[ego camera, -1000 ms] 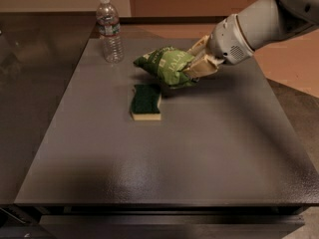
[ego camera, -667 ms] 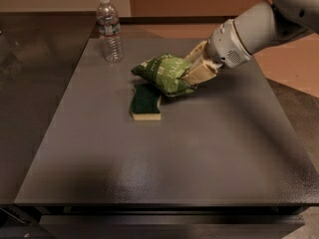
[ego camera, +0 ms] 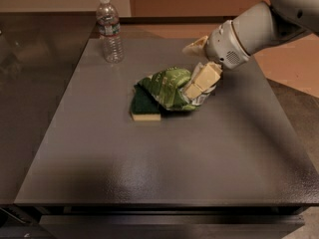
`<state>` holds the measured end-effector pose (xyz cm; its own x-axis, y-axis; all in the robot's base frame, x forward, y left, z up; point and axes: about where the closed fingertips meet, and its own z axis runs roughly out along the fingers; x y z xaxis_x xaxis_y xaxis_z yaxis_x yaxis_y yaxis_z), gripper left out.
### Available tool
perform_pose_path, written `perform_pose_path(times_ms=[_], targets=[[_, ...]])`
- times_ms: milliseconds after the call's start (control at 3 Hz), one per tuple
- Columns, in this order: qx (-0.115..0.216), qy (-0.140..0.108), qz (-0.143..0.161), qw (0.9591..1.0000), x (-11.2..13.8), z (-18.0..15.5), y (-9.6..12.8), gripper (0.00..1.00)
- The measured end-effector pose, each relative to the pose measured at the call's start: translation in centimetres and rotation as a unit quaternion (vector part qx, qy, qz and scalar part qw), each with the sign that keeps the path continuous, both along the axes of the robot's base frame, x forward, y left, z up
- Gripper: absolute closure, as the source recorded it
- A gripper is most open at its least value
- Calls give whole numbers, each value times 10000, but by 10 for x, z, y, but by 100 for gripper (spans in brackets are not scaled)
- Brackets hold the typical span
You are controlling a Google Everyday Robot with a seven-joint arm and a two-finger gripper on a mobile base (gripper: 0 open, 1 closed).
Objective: Move green jalapeno chip bag near sponge
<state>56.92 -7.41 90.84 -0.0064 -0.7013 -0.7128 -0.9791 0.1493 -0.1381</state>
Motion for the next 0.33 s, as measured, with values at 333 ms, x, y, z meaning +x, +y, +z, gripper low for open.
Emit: perform_pose_path(times_ms=[333], targets=[[0, 0, 1, 10000, 0, 0, 0, 0]])
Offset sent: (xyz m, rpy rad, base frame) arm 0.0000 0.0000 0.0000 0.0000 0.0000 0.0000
